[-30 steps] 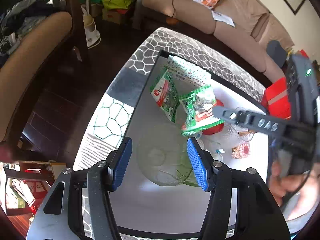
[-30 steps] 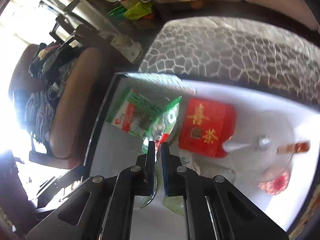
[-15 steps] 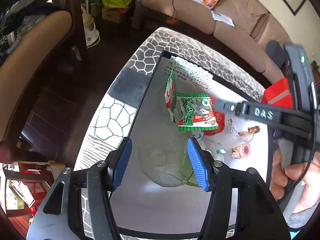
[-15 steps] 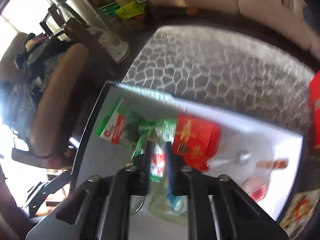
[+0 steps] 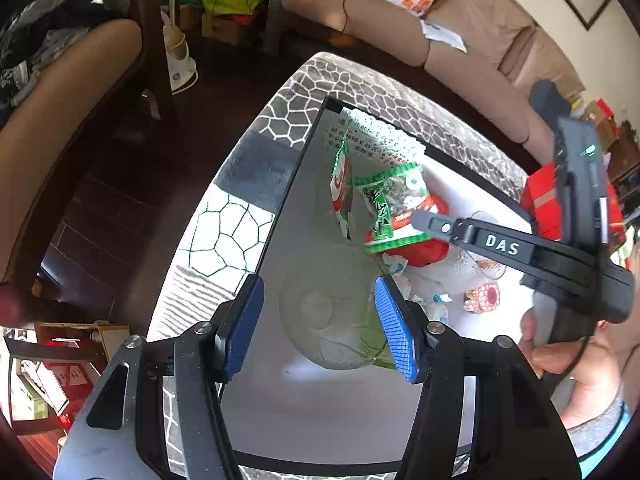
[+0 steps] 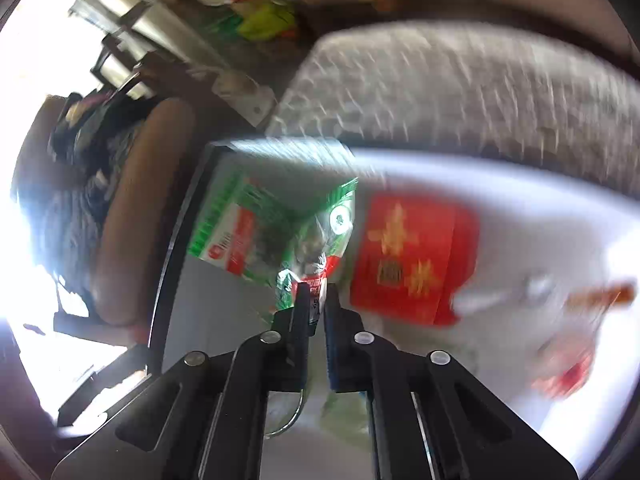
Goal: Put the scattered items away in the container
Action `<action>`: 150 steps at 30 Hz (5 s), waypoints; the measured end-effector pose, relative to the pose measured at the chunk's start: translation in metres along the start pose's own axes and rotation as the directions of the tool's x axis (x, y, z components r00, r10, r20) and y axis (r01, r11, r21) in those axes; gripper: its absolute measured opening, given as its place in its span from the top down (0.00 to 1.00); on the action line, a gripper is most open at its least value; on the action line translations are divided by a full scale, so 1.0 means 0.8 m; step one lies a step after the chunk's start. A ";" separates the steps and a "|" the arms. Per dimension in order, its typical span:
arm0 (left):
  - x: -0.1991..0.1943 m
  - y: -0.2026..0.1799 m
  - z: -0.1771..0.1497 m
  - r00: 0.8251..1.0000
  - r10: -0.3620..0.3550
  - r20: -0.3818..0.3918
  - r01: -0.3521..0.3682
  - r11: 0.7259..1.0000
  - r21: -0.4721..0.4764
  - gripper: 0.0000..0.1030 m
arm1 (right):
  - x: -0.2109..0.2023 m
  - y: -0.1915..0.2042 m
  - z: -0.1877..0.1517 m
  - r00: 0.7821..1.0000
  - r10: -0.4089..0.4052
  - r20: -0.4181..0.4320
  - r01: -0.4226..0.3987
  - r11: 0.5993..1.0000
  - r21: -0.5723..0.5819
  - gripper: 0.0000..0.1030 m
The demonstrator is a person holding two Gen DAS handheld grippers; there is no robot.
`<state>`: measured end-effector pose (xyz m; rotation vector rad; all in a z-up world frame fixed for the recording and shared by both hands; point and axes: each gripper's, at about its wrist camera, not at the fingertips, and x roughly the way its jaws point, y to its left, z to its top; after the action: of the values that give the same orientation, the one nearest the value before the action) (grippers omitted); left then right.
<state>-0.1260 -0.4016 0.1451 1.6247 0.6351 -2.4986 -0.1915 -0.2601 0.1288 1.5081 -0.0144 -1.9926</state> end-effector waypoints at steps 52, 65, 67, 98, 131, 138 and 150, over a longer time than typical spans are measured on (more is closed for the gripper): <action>-0.001 -0.006 0.006 0.999 -0.052 -0.012 0.052 0.999 0.002 0.39 | 0.044 -0.027 0.039 0.983 0.127 -0.131 -0.108 0.983 0.146 0.85; -0.036 -0.033 -0.048 0.998 -0.056 0.026 0.055 0.997 0.063 0.35 | -0.131 -0.061 -0.023 0.993 0.107 0.050 -0.108 0.994 0.005 0.37; -0.047 -0.056 -0.074 0.996 -0.061 0.063 0.053 0.992 0.118 0.25 | -0.164 -0.073 -0.051 0.991 0.115 0.073 -0.114 0.993 -0.008 0.37; 0.045 -0.462 -0.388 0.978 -0.209 -0.022 0.192 0.842 0.504 0.10 | -0.401 -0.416 -0.420 0.956 -0.181 0.229 0.126 0.963 0.237 0.36; 0.235 -0.504 -0.253 0.986 -0.126 -0.111 0.160 0.911 0.381 0.43 | -0.224 -0.543 -0.317 0.960 0.138 0.243 -0.242 0.845 0.476 0.91; 0.203 -0.470 -0.258 0.969 -0.211 -0.128 0.240 0.928 0.286 0.27 | -0.258 -0.533 -0.314 0.947 0.145 0.286 -0.270 0.842 0.467 0.93; 0.099 -0.404 -0.323 0.937 -0.333 -0.103 0.348 0.910 0.226 0.19 | -0.327 -0.478 -0.393 0.916 0.238 0.324 -0.375 0.795 0.477 0.93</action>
<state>-0.0362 0.0046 0.0787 1.8183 0.6998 -2.8816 -0.0601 0.2838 0.1051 1.4337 -0.9373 -1.9726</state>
